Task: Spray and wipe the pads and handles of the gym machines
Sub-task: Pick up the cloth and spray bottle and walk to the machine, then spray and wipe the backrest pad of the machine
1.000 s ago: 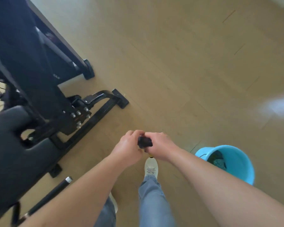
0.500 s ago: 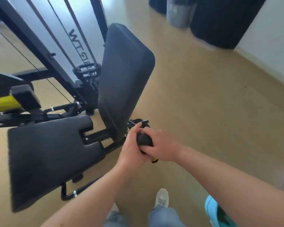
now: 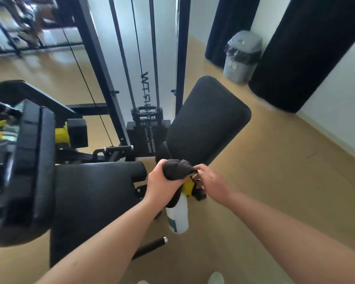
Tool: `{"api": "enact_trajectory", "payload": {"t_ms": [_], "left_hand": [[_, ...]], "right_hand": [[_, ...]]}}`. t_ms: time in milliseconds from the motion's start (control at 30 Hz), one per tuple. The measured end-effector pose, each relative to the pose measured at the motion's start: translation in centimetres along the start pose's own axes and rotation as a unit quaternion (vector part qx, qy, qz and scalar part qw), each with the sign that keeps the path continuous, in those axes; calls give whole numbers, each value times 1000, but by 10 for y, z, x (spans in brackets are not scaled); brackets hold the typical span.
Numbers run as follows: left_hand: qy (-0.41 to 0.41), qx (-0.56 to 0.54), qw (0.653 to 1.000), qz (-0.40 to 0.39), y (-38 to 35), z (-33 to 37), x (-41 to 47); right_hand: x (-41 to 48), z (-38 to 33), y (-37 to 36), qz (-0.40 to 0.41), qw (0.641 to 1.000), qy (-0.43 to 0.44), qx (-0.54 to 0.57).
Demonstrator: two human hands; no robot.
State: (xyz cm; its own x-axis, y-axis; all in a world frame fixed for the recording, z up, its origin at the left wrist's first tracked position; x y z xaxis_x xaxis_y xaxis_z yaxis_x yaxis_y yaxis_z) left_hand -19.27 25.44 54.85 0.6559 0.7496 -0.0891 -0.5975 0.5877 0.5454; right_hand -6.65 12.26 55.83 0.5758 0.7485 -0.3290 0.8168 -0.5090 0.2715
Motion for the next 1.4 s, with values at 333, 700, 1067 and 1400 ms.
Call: {"api": "enact_trajectory", "payload": {"t_ms": [333, 700, 1067, 1400], "left_hand": [[129, -201, 971, 0, 29, 2, 37], [313, -267, 911, -33, 12, 9, 123], [225, -136, 965, 22, -18, 40, 161], [209, -182, 960, -51, -48, 55, 144]], "right_hand": [[14, 4, -68, -108, 984, -85, -114], [36, 6, -9, -104, 983, -128, -86], [109, -13, 69, -113, 992, -56, -30], [138, -31, 58, -91, 991, -23, 99]]}}
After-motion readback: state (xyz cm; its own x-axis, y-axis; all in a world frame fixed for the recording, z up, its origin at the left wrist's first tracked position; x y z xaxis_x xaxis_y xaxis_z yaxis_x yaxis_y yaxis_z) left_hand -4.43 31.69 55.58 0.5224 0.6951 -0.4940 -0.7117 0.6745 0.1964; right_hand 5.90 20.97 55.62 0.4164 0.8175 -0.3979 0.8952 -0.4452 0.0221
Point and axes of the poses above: each hand's wrist, its own x-axis towards the middle knuckle, its own y-axis out of the back of the hand, z = x × y, the point moved 3 cm from there along x, towards the middle knuckle, and after that the axes turned 14 degrees about x, right-handed, at the moved point
